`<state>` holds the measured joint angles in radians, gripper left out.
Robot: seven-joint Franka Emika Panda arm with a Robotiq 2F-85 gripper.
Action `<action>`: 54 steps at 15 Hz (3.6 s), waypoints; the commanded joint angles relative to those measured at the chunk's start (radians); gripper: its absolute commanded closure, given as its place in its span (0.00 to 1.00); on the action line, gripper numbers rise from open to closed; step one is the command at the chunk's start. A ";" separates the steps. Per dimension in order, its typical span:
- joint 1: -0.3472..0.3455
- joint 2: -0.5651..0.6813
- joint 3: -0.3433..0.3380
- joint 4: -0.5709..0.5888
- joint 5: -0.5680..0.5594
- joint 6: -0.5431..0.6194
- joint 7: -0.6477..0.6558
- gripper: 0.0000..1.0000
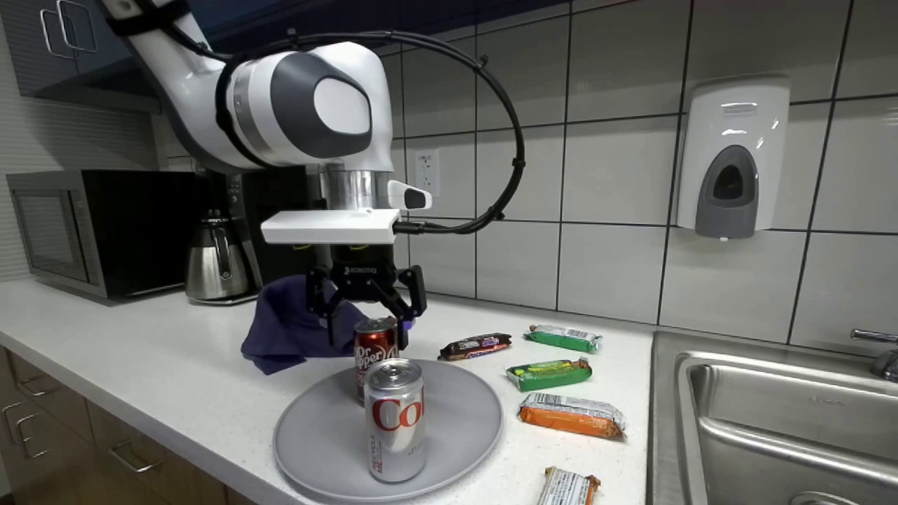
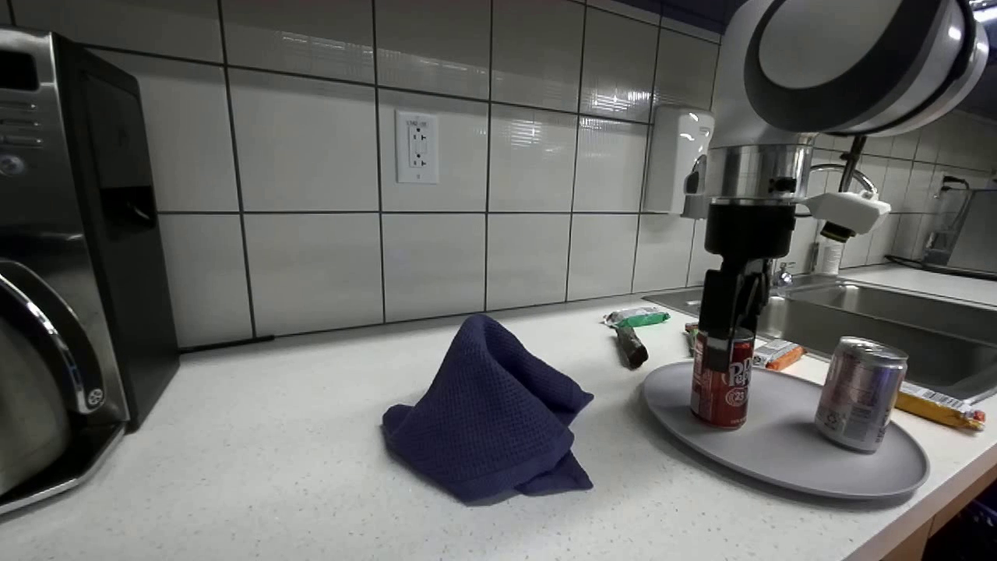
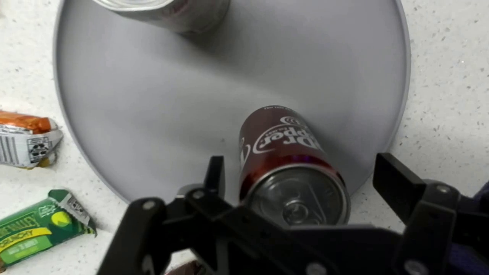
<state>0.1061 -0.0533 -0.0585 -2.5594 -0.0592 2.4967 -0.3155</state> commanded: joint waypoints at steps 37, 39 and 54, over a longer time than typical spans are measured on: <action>-0.053 0.121 0.043 0.067 -0.073 0.058 0.024 0.28; -0.052 0.115 0.044 0.065 -0.077 0.056 0.026 0.44; -0.044 -0.022 0.057 0.042 -0.021 -0.025 -0.027 0.58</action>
<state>0.0772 0.0090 -0.0282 -2.5038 -0.1103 2.5262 -0.3136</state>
